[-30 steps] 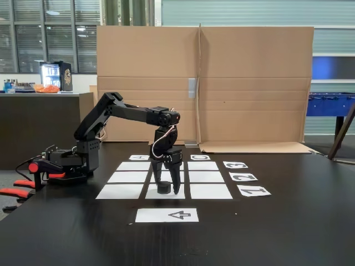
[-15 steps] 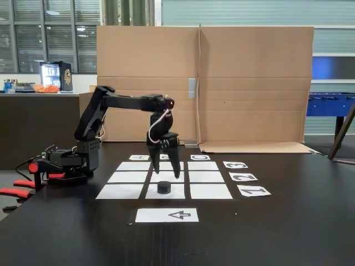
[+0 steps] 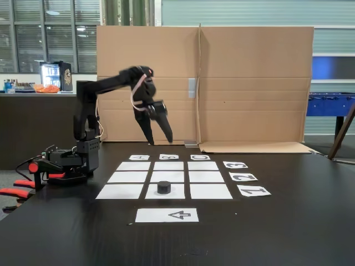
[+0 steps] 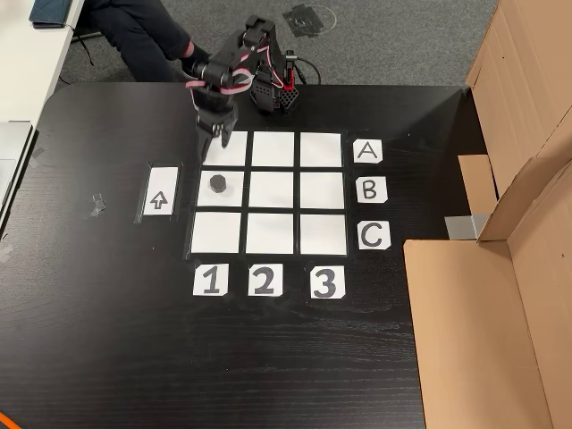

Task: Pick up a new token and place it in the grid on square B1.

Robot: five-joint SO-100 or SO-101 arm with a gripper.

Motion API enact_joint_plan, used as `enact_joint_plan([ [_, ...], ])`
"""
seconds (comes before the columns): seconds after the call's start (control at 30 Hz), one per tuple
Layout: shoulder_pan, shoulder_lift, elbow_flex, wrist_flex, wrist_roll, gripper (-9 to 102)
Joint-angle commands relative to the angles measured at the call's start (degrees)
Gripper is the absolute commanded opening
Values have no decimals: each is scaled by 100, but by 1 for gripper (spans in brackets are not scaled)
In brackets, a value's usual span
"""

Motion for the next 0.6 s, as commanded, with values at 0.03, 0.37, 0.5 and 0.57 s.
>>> enact_joint_plan([
  [0.03, 88, 923, 62, 167, 26, 31],
  [0.37, 316, 2435, 404, 211, 44, 27],
  [0.5, 650, 2997, 527, 211, 53, 25],
  [0.57, 888, 3252, 606, 211, 53, 24],
])
